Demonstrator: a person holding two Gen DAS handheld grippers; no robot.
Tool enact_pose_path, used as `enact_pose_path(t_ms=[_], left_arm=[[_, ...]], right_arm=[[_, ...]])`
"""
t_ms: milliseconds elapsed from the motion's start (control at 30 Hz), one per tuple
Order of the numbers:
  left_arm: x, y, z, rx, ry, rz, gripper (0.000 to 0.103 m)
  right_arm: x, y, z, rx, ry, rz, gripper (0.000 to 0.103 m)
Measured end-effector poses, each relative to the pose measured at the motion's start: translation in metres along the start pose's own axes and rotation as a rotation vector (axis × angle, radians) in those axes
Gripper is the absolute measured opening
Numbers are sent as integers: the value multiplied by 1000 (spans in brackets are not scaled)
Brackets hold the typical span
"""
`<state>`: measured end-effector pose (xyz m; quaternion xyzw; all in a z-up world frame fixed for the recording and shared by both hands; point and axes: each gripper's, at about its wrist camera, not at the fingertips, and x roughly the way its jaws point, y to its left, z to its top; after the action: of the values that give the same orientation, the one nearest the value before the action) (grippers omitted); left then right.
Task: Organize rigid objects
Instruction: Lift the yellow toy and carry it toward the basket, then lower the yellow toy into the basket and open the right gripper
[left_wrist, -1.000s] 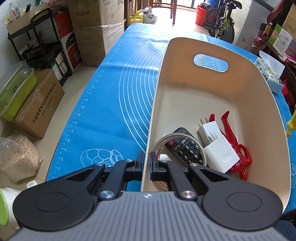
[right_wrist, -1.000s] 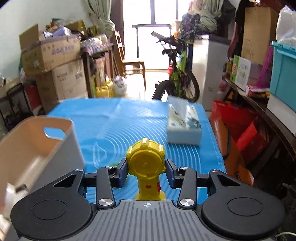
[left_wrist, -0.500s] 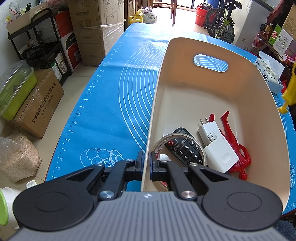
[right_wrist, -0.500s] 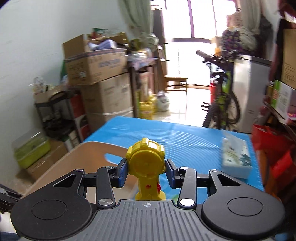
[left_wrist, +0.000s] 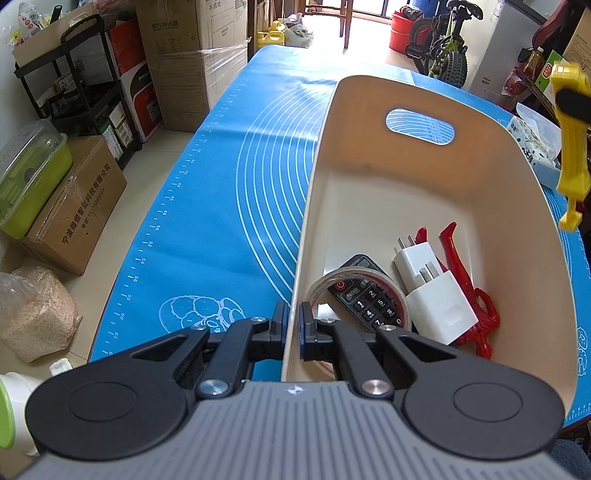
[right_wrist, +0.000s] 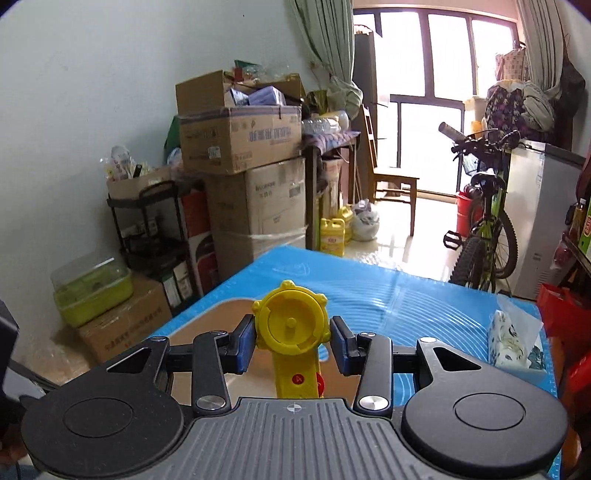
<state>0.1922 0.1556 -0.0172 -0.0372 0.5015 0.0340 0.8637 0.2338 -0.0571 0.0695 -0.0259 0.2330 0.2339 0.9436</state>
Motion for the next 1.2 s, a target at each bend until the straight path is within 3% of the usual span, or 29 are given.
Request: enact_pose_path(t_ms=[267,500,833,933,1033,1200], left_arm=[[0,0,0,0,0,1,6],[0,0,0,0,0,0,6],[-1,0,0,1,-2,-2,6],[0,0,0,1,1,3,6],[0,1,0,2,1,3,6],[0,1,1,2,1,4,6]], right_arm=[[13,21,-5,-14,50,74,49],[49,51,-34,-53,197,125,49],[86,62,-64,-34,403,116,49],[85,56,-62,-2,407,125,51],[79,50,-59,13,399,119,68],[57,30,-41,48,306,100,74]])
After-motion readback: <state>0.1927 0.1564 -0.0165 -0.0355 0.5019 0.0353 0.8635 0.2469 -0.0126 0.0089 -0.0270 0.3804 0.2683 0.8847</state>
